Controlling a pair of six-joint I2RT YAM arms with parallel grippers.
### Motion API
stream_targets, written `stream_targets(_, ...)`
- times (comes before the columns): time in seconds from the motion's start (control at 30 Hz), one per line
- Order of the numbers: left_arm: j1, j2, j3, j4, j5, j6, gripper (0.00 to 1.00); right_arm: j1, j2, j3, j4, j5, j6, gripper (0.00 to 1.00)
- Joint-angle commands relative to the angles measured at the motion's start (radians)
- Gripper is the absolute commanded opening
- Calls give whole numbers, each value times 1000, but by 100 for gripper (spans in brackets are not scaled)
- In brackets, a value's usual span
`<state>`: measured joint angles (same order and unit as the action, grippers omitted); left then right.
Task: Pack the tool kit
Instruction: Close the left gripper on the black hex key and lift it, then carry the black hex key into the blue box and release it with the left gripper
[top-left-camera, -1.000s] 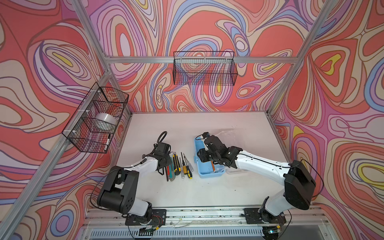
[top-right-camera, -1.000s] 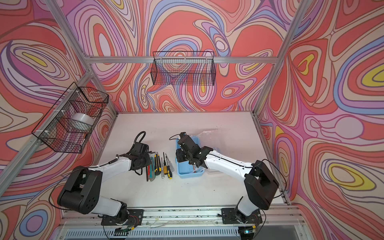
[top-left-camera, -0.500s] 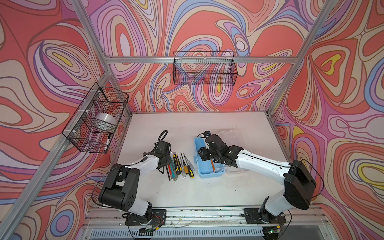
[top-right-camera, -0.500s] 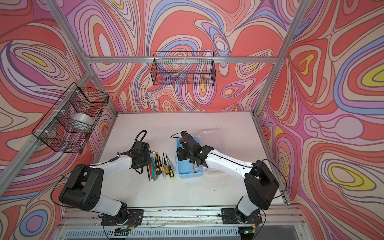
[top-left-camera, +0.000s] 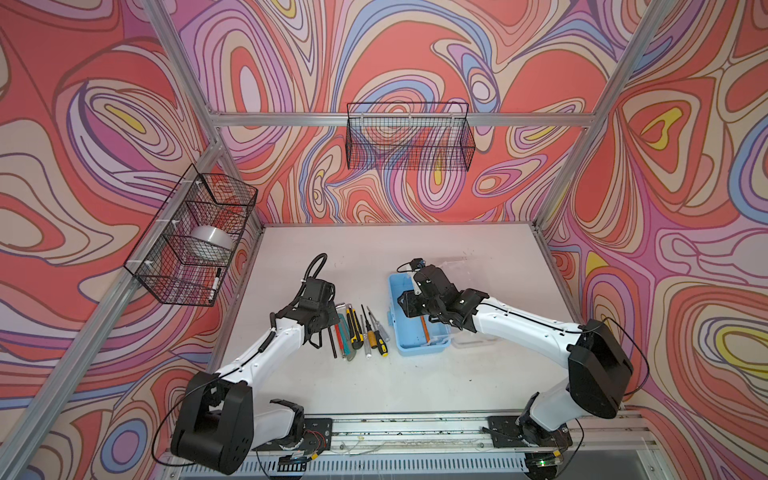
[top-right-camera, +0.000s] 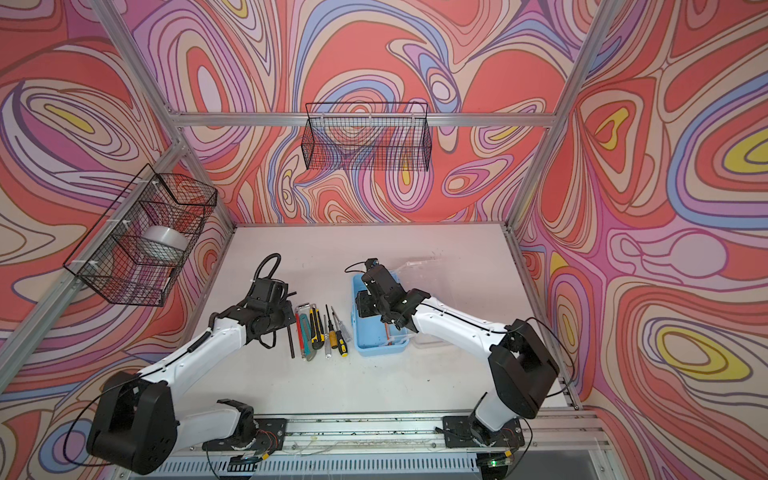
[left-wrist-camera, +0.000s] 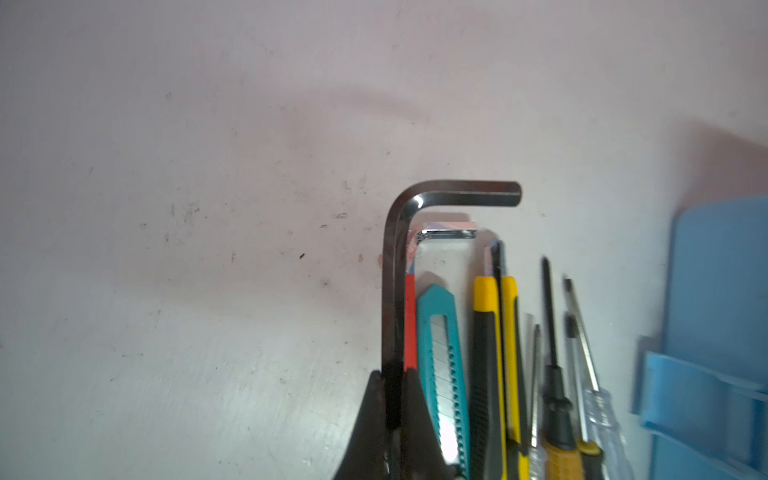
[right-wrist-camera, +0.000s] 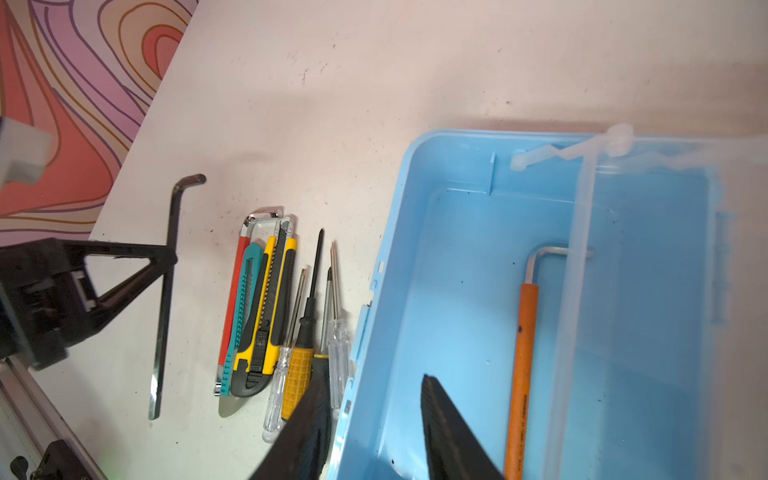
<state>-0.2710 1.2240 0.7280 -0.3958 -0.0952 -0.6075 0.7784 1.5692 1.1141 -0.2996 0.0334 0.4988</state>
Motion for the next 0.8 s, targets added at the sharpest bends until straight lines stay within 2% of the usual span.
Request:
stream_targets(0.0, -38, -73, 48, -19, 81, -50, 0, -22, -21, -18, 3, 8, 0, 40)
stream_targets(0.17, -173, -81, 120, 21, 77, -116, 0, -73, -75, -42, 0, 0, 7, 40)
stream_targets(0.33, -296, -1, 198, 117, 73, -159, 0, -107, -125, -62, -28, 33, 3, 40)
stream_targets(0.6, -436, 321, 348, 295, 102, -226, 0, -152, -203, -103, -51, 52, 5, 40)
stream_targets(0.77, -463, 488, 399, 353, 123, -303, 0, -160, -233, -124, -59, 56, 8, 40)
